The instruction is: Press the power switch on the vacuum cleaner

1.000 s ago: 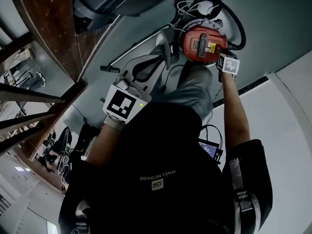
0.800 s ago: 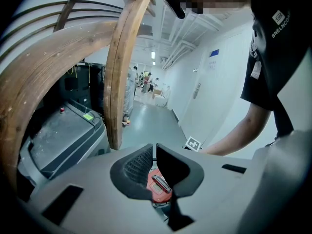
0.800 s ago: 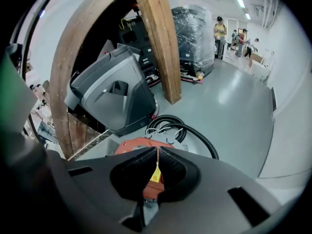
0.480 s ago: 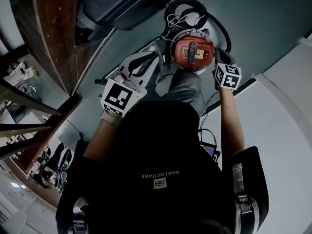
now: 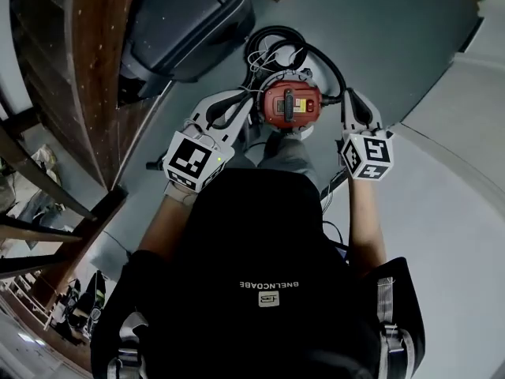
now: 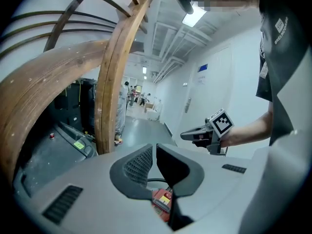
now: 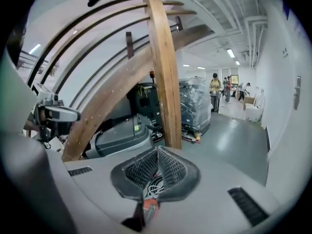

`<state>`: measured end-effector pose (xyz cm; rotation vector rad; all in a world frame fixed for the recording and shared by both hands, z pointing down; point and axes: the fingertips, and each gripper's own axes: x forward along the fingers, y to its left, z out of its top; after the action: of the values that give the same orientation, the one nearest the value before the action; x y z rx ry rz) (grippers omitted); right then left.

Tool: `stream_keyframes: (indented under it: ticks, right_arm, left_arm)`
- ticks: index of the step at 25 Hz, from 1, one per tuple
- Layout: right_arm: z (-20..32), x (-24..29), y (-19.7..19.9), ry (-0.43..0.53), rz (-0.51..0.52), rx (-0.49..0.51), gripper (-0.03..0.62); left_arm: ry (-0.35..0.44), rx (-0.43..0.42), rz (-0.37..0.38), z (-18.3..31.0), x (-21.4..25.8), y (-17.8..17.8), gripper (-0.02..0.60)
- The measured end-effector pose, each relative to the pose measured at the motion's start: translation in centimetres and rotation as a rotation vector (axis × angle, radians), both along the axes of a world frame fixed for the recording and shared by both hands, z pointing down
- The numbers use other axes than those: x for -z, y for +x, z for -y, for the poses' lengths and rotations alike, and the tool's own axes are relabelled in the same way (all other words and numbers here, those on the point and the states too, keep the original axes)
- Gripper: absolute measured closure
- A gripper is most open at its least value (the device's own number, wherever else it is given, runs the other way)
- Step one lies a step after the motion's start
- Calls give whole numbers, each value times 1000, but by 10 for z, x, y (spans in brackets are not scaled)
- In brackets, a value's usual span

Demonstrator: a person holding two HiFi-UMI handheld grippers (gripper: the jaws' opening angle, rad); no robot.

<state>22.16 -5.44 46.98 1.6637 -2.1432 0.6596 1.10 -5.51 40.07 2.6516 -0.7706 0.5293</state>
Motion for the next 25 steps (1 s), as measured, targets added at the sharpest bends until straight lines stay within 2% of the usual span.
stream_keyframes:
  ticks: [5, 14, 19, 25]
  right_arm:
    - [-2, 91, 0, 125, -16, -37, 566]
    - [-21, 206, 7, 347, -19, -65, 566]
    - [-33, 240, 3, 424, -30, -74, 566]
    - [-44, 249, 12, 461, -35, -110, 566]
  left_arm:
    - [59, -41, -56, 19, 45, 11, 565]
    - [156, -127, -144, 30, 115, 49, 565]
    - [195, -161, -182, 32, 136, 61, 565]
    - [215, -216, -204, 29, 144, 85, 565]
